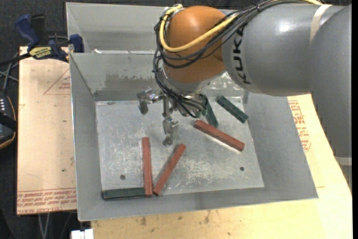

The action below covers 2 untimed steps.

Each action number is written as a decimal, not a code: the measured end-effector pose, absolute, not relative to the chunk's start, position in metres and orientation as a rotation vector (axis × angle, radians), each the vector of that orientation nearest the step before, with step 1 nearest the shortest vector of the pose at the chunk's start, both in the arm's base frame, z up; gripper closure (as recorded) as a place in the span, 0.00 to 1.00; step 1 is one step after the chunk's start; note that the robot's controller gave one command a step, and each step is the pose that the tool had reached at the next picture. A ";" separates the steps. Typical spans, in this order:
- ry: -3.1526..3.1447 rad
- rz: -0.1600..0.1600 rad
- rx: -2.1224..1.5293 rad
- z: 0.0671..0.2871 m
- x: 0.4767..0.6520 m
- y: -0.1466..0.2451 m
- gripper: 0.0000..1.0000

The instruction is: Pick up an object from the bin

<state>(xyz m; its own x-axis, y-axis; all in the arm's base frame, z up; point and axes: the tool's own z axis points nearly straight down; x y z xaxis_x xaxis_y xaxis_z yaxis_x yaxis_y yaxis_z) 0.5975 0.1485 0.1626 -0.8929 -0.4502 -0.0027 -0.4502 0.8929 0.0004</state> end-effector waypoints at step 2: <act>2.920 0.003 -1.144 0.071 0.526 0.102 0.00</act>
Offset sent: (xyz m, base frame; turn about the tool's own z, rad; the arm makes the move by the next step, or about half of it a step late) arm -0.0736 -0.0494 -0.0926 -0.2828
